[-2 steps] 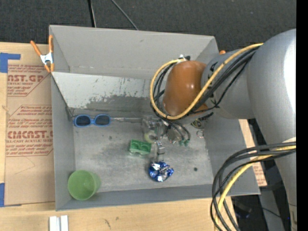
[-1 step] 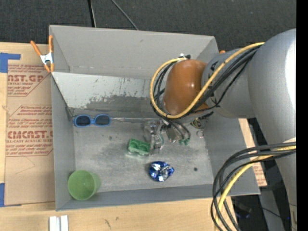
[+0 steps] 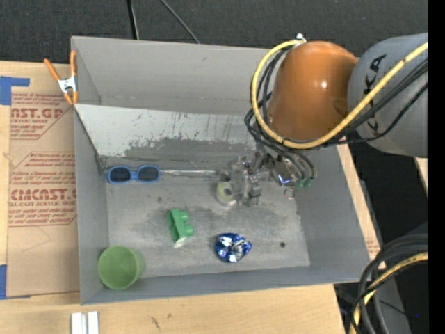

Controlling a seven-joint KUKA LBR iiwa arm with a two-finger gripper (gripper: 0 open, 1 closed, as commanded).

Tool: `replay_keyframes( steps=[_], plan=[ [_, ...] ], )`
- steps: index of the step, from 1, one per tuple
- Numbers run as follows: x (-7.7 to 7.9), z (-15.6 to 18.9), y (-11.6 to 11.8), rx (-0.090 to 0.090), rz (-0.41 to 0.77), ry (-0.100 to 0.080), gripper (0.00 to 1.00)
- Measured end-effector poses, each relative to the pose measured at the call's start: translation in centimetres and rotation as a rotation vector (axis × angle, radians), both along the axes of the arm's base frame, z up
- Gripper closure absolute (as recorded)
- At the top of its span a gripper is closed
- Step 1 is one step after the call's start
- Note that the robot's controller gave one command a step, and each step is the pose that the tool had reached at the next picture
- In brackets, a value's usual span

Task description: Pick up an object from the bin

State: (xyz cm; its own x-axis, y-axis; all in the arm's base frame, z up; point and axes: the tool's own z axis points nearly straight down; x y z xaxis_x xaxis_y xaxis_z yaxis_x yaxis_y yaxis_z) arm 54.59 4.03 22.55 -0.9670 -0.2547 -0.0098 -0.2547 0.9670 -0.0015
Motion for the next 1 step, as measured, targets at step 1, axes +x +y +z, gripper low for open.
replay_keyframes(
  steps=[1],
  plan=[
    [-0.1, -0.48, -0.02, 0.0, 0.0, 0.007, 0.0]
  ],
)
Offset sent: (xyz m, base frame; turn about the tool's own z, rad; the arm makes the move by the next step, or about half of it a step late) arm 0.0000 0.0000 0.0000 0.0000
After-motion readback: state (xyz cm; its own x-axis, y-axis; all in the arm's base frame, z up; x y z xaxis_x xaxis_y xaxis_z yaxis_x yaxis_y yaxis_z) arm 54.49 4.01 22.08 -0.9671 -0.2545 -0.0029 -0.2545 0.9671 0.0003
